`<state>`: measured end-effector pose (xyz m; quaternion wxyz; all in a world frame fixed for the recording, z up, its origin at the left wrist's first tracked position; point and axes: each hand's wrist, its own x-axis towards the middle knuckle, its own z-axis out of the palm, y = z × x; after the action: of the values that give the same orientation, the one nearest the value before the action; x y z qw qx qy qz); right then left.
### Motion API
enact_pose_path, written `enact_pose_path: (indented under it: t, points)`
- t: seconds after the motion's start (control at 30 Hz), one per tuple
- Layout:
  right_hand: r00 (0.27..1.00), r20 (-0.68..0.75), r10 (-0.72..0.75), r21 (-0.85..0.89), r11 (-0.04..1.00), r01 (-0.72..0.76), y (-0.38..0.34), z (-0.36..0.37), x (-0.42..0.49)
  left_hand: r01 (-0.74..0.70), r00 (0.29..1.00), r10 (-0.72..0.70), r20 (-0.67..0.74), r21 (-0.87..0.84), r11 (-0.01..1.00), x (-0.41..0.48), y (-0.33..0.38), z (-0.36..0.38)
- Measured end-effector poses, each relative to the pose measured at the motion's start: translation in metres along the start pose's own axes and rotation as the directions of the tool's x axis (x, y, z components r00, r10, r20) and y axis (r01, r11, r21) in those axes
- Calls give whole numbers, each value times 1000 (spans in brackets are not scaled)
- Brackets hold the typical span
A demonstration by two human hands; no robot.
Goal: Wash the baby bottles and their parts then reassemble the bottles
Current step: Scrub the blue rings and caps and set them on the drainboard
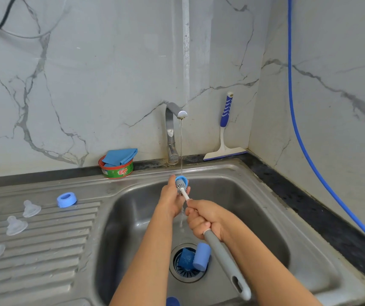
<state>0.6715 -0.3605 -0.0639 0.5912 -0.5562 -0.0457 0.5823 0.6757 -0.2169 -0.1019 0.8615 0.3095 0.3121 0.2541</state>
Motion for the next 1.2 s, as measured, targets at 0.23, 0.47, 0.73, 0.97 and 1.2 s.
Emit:
enact_pose_path:
  t: [0.23, 0.47, 0.73, 0.97, 1.2]
  points:
    - [997, 0, 82, 17, 997, -82, -2, 1, -6, -47, 995, 41, -87, -71, 996, 0, -10, 8]
    - [995, -60, 79, -54, 995, -82, -1, 7, -8, -85, 985, 78, -153, -37, 996, -3, -11, 12]
    - [996, -41, 85, -14, 996, -86, 1, 6, -9, -9, 995, -3, -104, -113, 993, -4, -7, 0]
    - [967, -199, -158, -247, 963, 106, 12, 12, -1, 79, 997, -80, -5, -152, 985, -3, -3, 2]
    - [921, -202, -333, -631, 763, 137, 13, 7, -7, 194, 981, -185, 59, -259, 946, -3, 7, -6]
